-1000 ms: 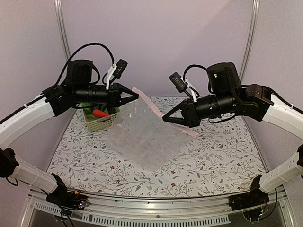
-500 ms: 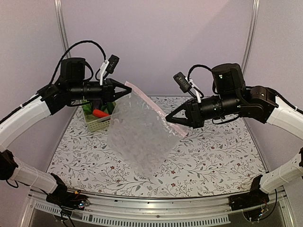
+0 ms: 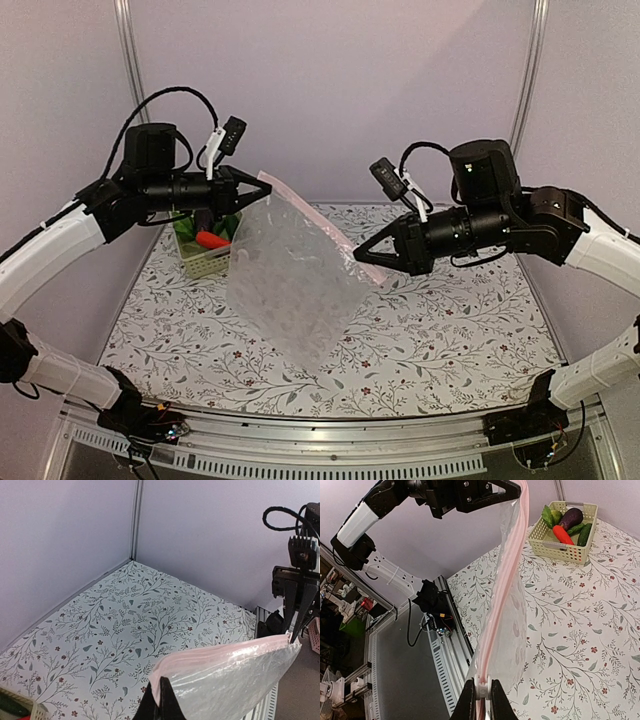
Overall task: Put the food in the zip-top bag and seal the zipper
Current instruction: Unzip the zipper from the zipper food storage bag.
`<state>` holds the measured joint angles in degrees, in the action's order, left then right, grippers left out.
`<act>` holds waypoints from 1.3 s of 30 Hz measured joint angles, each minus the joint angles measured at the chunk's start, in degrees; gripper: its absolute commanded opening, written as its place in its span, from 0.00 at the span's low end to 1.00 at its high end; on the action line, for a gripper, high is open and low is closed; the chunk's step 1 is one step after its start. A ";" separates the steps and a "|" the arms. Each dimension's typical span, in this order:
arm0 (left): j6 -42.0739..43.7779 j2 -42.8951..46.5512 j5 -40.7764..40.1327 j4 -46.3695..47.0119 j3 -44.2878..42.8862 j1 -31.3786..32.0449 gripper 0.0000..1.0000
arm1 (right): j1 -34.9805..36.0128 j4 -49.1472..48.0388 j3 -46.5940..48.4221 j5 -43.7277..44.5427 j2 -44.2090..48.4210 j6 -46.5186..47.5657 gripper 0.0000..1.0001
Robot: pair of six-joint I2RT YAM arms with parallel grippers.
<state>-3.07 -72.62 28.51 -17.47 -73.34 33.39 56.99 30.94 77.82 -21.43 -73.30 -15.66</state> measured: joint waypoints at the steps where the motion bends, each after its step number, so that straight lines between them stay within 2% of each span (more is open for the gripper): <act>1: 0.09 0.11 -0.28 -0.02 0.00 -0.17 0.00 | 0.00 -0.04 -0.15 0.02 0.15 0.00 0.00; 30: 3.52 1.79 -4.55 -1.68 0.00 -1.44 0.00 | 0.00 0.31 -2.91 2.73 3.87 -1.60 0.01; 34: 3.56 1.79 -4.79 -1.68 0.00 -1.55 0.00 | 0.00 0.42 -3.13 2.78 3.87 -1.73 0.10; 39: 3.98 2.08 -2.54 -1.01 0.59 -2.32 0.00 | 0.04 1.86 -3.13 2.43 4.37 -2.08 0.43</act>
<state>0.91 -70.54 25.98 -18.48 -72.75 31.07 57.04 32.80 74.70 -19.00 -68.93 -17.74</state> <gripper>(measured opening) 0.004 0.217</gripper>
